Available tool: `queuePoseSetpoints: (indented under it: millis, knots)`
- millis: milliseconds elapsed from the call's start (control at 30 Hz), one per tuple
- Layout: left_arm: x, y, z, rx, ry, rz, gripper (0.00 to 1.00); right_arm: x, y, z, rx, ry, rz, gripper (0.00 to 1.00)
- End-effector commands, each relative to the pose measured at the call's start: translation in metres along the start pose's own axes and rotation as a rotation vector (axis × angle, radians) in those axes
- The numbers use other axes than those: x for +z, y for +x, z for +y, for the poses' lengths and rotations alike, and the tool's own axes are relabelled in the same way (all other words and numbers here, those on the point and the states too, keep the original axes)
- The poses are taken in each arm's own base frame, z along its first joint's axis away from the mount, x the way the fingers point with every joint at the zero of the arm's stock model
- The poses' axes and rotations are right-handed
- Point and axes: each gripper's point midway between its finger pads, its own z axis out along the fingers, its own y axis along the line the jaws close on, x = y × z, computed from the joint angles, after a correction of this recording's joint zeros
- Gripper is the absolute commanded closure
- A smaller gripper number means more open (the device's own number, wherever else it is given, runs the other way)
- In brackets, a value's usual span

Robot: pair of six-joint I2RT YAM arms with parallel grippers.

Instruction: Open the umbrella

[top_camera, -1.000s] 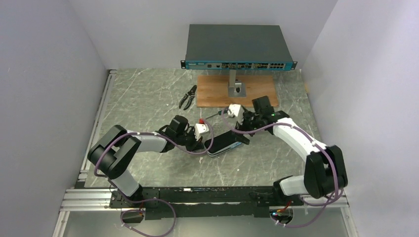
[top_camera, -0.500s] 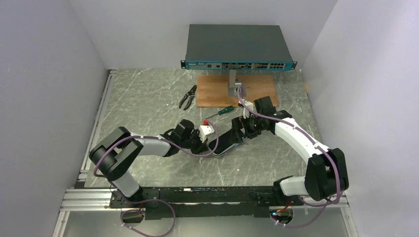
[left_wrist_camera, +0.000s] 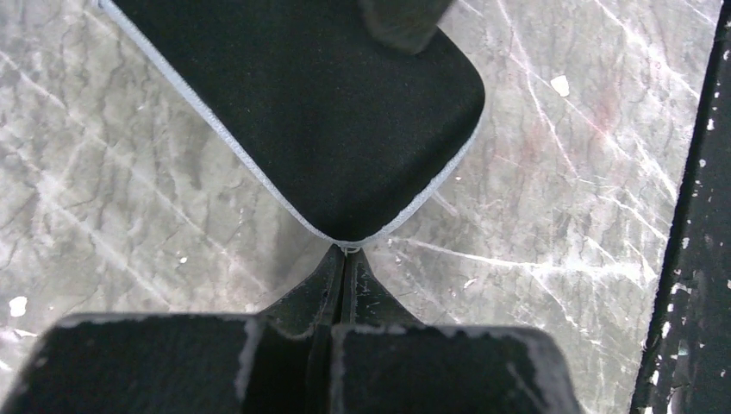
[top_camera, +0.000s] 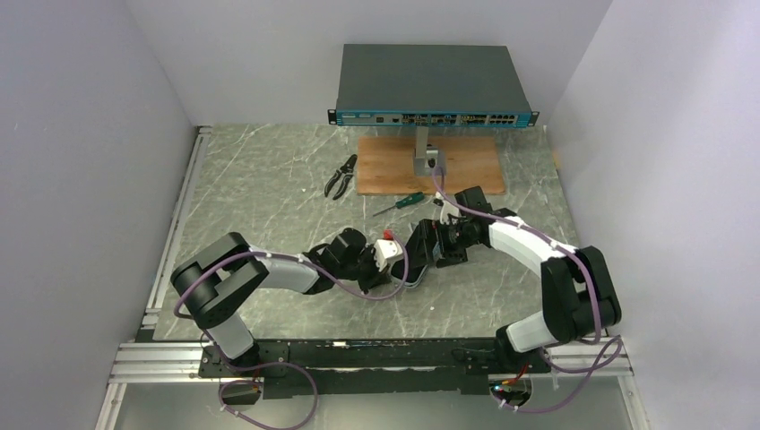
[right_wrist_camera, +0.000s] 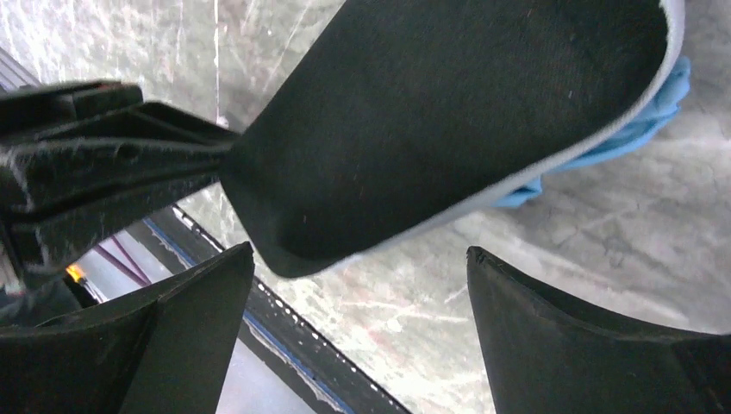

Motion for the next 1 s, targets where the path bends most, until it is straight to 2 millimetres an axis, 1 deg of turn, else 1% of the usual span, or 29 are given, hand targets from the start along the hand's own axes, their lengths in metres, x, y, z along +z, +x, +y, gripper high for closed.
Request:
queuePoseSetpoints:
  millis: [0,100,133,167,200,267,367,467,500,600,667,833,900,967]
  knots:
    - [0.008,-0.013,-0.008,0.03,0.019,-0.039,1.0,0.014,-0.022,0.006,0.024,-0.068,-0.041,0.09]
    - [0.01,-0.013,-0.012,0.045,0.027,-0.035,1.0,0.021,-0.024,0.01,0.046,-0.107,-0.03,0.11]
    - [0.011,-0.012,-0.013,0.048,0.03,-0.032,1.0,0.023,-0.023,0.01,0.051,-0.113,-0.024,0.13]
    - [0.012,-0.011,-0.014,0.052,0.034,-0.028,1.0,0.024,-0.022,0.01,0.055,-0.12,-0.015,0.18]
    - [0.012,-0.011,-0.015,0.057,0.039,-0.025,1.0,0.026,-0.02,0.009,0.054,-0.122,-0.005,0.25]
    - [0.01,-0.008,-0.015,0.068,0.04,-0.015,1.0,0.029,-0.016,0.004,0.039,-0.117,0.015,0.45]
    - [0.003,-0.003,-0.017,0.127,0.058,-0.011,1.0,0.034,-0.006,-0.002,-0.03,-0.128,0.077,0.7]
    - [-0.002,0.001,-0.014,0.174,0.058,-0.01,1.0,0.039,0.003,-0.01,-0.076,-0.133,0.143,0.98]
    - [-0.003,0.001,-0.012,0.178,0.055,-0.007,1.0,0.04,0.004,-0.011,-0.069,-0.146,0.156,1.0]
    - [-0.005,0.001,0.002,0.186,0.028,-0.004,1.0,0.041,0.006,-0.007,-0.06,-0.192,0.193,1.0]
    - [-0.007,-0.002,0.016,0.188,-0.005,-0.006,1.0,0.043,0.008,-0.008,-0.059,-0.206,0.216,1.0]
    - [-0.011,-0.012,0.062,0.181,-0.09,-0.011,1.0,0.043,0.008,-0.005,-0.064,-0.236,0.248,1.0]
    - [-0.01,-0.016,0.075,0.191,-0.109,-0.016,1.0,0.043,0.009,-0.004,-0.064,-0.246,0.255,1.0]
    - [-0.005,-0.022,0.083,0.202,-0.111,-0.02,1.0,0.043,0.009,-0.002,-0.072,-0.258,0.254,1.0]
